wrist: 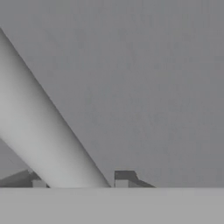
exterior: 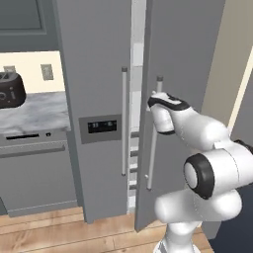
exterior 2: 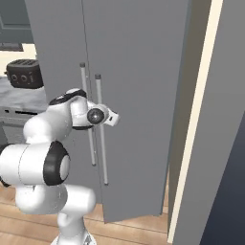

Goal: Open the fridge, remove the kiwi, cucumber, and fish, and place them on any counter.

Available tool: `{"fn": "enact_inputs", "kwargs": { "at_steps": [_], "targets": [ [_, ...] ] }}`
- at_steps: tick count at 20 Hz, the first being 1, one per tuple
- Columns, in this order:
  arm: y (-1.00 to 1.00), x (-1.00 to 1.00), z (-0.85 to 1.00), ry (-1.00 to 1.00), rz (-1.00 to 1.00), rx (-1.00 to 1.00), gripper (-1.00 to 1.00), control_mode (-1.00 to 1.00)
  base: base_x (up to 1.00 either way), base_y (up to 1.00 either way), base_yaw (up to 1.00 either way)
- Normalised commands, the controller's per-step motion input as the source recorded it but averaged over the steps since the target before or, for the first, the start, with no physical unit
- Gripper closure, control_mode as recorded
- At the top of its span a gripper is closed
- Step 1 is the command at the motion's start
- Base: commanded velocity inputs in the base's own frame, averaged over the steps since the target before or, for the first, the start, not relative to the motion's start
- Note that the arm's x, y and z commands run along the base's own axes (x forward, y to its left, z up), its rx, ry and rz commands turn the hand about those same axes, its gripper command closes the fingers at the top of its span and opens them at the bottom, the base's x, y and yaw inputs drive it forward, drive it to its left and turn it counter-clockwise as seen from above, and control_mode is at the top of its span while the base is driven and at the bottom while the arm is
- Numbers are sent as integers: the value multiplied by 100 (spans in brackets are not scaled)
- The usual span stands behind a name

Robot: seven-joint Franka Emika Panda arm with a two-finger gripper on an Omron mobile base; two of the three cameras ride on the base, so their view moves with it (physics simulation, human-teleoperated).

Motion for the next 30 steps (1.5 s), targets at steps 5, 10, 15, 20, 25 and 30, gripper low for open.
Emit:
{"fn": "enact_inputs", "kwargs": {
  "at_steps": [5,10,15,20,25,30],
  "targets": [
    [-85,-96,79,5,-1,1,100,-100,0,0,0],
    [-69,-69,100,27,0,4,100,-100,0,0,0],
    [-58,-47,100,31,0,0,100,-100,0,0,0],
    [-47,-38,100,23,0,-19,100,-100,0,0,0],
    [-34,-46,97,3,0,-19,100,-100,0,0,0],
    [0,-64,66,-23,0,-13,100,-100,0,0,0]
  ]
}}
